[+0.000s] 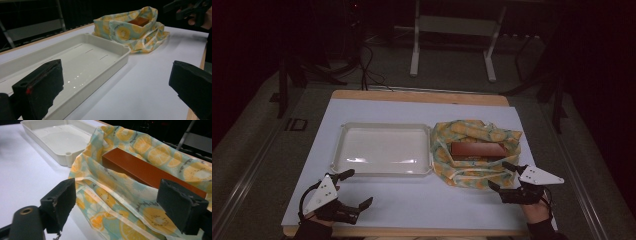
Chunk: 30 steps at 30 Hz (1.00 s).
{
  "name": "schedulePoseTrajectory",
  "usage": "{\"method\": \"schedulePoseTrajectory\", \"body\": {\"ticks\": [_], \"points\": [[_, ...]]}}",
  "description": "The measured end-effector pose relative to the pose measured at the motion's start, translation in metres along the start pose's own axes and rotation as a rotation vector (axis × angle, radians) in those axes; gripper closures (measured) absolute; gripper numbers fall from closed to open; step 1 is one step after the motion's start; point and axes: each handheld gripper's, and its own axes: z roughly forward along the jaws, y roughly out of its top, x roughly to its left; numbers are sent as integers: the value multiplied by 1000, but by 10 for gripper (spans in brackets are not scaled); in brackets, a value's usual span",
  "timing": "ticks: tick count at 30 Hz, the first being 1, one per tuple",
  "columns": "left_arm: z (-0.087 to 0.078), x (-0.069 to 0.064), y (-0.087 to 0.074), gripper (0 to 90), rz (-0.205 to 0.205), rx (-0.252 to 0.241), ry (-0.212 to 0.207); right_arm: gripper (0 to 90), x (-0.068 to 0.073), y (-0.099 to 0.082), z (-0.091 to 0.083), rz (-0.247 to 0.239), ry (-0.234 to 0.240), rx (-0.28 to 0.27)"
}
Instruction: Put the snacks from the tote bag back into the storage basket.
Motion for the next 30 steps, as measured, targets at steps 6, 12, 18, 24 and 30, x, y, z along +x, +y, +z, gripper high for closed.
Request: {"method": "schedulePoseTrajectory", "body": {"ticks": [6,12,18,24,30], "points": [[-5,1,-1,0,5,11,3,160,-2,2,-6,-21,26,14],[-15,7,-6,0,-13,4,24,104,-3,10,-13,29,150,90],[-13,2,-5,0,-9,11,-10,103,2,18,-16,-7,186,119],[-13,-5,-1,0,-11,6,-21,104,9,29,-14,-57,212,133],[-10,-15,4,0,-21,3,-28,104,11,40,-13,-87,244,113]]}}
